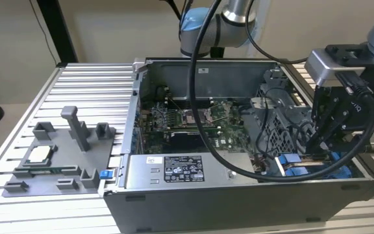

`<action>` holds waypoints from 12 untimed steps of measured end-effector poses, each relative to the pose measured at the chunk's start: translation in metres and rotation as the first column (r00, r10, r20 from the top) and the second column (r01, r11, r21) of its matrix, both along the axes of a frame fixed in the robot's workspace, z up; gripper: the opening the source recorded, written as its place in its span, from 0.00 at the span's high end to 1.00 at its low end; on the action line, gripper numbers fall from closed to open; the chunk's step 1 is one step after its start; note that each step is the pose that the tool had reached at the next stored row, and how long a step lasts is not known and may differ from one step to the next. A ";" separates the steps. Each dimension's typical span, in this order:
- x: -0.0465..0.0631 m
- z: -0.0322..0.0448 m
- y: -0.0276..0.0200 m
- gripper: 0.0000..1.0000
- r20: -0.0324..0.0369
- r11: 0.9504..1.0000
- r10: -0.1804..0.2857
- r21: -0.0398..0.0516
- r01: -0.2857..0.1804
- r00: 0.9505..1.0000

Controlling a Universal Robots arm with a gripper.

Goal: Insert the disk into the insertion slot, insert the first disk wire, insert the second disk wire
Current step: 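Insert the second disk wire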

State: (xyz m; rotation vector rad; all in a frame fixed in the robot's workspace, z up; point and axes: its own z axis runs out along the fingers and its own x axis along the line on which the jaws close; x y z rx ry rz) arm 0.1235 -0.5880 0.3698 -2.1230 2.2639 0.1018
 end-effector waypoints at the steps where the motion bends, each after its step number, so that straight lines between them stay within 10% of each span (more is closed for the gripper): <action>1: 0.000 -0.0003 0.0009 1.00 0.008 1.000 0.000 0.000 0.000 1.000; 7: 0.000 -0.0027 0.0057 1.00 0.046 1.000 0.000 0.000 0.000 0.999; 12: 0.000 -0.0080 0.0074 1.00 0.059 1.000 0.000 0.000 0.000 0.998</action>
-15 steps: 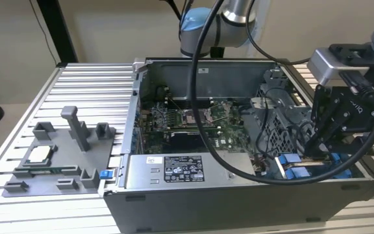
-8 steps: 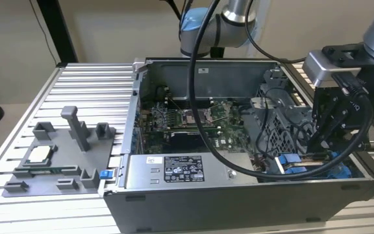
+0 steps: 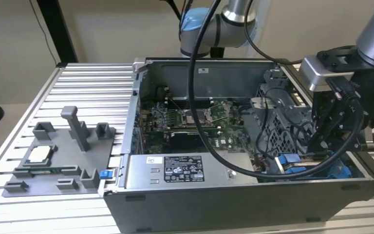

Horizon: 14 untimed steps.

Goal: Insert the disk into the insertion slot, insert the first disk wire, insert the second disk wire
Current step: 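Insert the second disk wire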

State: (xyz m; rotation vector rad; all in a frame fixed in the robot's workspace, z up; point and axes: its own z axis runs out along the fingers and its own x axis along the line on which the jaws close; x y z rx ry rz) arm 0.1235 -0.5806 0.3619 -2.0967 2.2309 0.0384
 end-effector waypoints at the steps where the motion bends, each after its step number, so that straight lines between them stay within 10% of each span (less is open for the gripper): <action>1: 0.000 -0.0012 0.0002 1.00 0.002 1.000 0.000 0.000 0.000 1.000; 14: 0.000 -0.0054 0.0004 1.00 0.002 1.000 0.000 0.000 0.000 1.000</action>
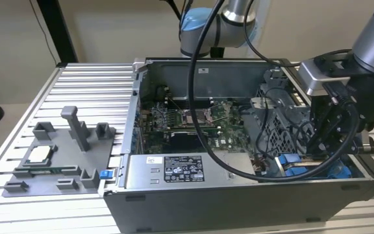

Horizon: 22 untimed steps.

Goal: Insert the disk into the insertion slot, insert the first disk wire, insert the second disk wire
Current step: 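Insert the second disk wire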

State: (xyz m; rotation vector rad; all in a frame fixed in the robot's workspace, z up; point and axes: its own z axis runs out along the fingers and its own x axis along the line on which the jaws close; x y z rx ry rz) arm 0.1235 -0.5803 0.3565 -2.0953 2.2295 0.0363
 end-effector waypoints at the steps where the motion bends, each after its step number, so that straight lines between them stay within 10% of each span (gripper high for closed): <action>1: 0.000 -0.0006 0.0002 1.00 0.000 1.000 0.000 0.000 0.000 1.000; 22: 0.013 -0.0103 0.0067 1.00 0.000 1.000 0.000 0.001 0.000 1.000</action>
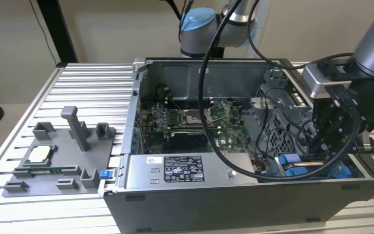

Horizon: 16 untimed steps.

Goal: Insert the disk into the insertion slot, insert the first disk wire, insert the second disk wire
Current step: 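Insert the second disk wire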

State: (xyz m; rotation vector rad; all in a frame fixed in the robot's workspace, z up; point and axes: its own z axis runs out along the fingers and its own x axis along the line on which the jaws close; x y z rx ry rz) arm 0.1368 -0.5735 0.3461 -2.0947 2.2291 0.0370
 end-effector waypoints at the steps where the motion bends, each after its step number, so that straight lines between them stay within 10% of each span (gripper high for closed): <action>1: 0.000 -0.0001 0.0000 1.00 0.000 1.000 0.000 0.000 0.000 1.000; 16: 0.000 -0.0028 0.0000 1.00 0.000 1.000 0.018 0.000 -0.018 1.000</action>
